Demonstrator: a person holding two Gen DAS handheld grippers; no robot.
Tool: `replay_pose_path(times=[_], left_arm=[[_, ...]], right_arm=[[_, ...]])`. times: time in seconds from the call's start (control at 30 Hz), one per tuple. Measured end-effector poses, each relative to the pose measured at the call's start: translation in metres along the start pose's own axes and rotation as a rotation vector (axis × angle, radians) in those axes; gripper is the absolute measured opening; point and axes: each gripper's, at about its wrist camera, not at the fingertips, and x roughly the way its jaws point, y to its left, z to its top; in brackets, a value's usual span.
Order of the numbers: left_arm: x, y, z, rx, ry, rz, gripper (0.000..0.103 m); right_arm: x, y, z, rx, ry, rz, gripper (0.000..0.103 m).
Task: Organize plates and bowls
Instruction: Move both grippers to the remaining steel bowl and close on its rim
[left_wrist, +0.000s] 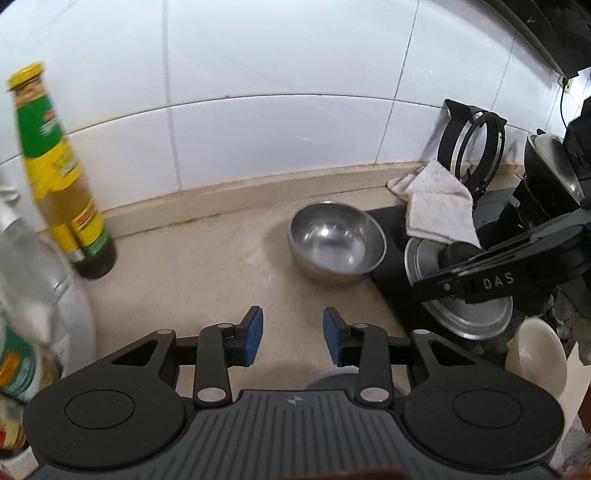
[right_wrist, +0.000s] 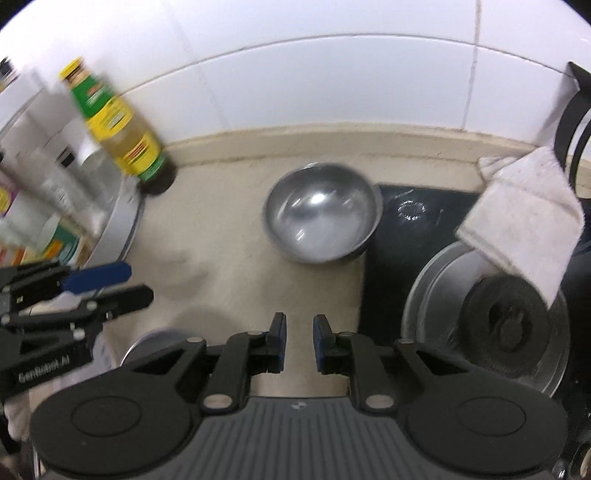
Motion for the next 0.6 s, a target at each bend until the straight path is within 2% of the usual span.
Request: replay_pose_path(times=[0.3, 0.5, 0.6], left_arm=[[0.048, -0.013, 0.036, 0.006, 0.024, 0.004, 0.053], [0.081, -0.014, 0.051, -0.025, 0.069, -0.014, 0.053], [0.099, -0.017, 0.054, -0.016, 0.094, 0.005, 0.053]], right_arm=[[0.022, -0.020, 0.040, 0.021, -0.017, -0.018, 0.017], [0.046, -0.031, 0.055, 0.025, 0.004, -0.029, 0.023], [0.057, -0.037, 0.061, 0.031, 0.017, -0.028, 0.023]])
